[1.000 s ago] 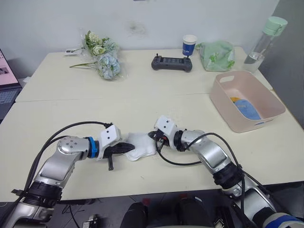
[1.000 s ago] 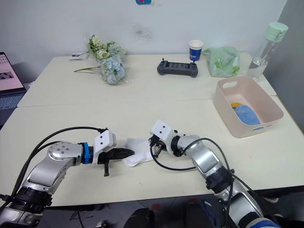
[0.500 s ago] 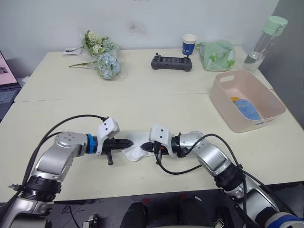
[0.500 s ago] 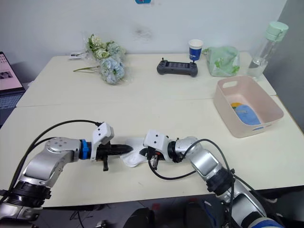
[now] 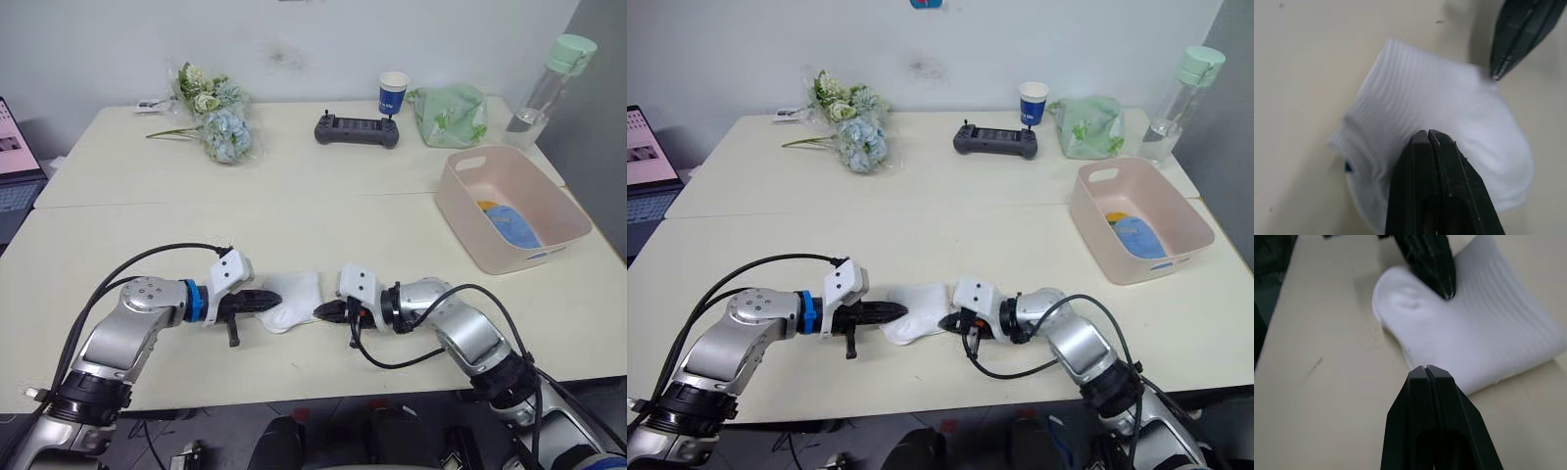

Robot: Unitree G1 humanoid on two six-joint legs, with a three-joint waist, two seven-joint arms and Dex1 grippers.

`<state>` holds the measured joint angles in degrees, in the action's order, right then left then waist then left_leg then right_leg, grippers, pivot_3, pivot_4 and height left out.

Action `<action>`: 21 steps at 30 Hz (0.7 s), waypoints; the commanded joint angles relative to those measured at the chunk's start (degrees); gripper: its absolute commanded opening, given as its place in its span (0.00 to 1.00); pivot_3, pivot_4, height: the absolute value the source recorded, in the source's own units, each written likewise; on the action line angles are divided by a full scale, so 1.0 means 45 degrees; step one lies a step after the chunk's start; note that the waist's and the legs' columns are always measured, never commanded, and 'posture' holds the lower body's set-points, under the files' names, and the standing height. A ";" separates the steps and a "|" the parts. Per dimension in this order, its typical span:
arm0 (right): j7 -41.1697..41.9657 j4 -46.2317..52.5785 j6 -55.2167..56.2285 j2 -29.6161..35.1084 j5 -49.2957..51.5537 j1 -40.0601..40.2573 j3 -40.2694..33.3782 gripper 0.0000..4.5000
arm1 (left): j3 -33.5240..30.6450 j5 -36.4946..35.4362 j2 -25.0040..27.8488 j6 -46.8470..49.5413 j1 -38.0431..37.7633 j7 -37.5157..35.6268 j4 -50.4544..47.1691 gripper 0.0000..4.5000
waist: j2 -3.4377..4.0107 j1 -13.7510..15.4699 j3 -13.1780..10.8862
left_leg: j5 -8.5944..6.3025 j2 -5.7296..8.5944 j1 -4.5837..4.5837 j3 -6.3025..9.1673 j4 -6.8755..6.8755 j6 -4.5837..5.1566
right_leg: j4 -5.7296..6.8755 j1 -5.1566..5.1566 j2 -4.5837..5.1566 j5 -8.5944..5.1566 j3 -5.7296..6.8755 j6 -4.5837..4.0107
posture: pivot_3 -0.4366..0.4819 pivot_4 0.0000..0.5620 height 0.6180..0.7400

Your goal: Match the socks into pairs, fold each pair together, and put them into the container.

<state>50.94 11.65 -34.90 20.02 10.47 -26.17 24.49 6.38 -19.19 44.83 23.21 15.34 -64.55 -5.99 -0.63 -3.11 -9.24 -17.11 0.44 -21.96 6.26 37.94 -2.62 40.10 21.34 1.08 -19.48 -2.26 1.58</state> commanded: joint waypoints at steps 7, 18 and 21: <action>-0.1713 0.1527 -0.1511 -0.0702 0.0915 -0.0207 -0.1532 0.01 | 0.0328 0.0955 0.0084 -0.0362 0.0554 0.0136 0.0832 0.00 | 0.0001 -0.0034 -0.0001 | -0.0001 0.0000 0.0005 -0.0003 -0.0003 0.0002 | 0.0002 0.0004 -0.0006 0.0000 0.0000 0.0000 | 0.48 0.27 1.00; -0.3241 0.0708 -0.7504 -0.1836 0.3039 -0.1102 -0.3059 0.21 | 0.0453 0.1842 0.0418 -0.1111 0.0115 0.0051 0.2169 0.00 | 0.0006 -0.0039 0.0003 | -0.0002 -0.0001 0.0025 0.0000 -0.0005 0.0004 | 0.0022 -0.0001 -0.0006 0.0000 -0.0007 -0.0001 | 0.48 0.27 1.00; -0.3684 0.0409 -0.8662 -0.2290 0.3457 -0.1339 -0.3533 0.45 | 0.0287 0.1637 0.0445 -0.0927 -0.0051 0.0111 0.1989 0.00 | 0.0007 -0.0072 0.0003 | -0.0005 -0.0001 0.0025 -0.0004 -0.0006 0.0010 | 0.0022 0.0002 -0.0006 0.0000 -0.0012 -0.0001 | 0.48 0.27 1.00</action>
<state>35.32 12.71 -71.50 10.58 24.10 -30.52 10.52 7.87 -13.16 45.48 17.27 16.65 -64.53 1.71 -0.60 -3.43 -9.22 -17.20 0.44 -21.84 6.24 37.90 -2.46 40.21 21.36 1.05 -19.48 -2.31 1.58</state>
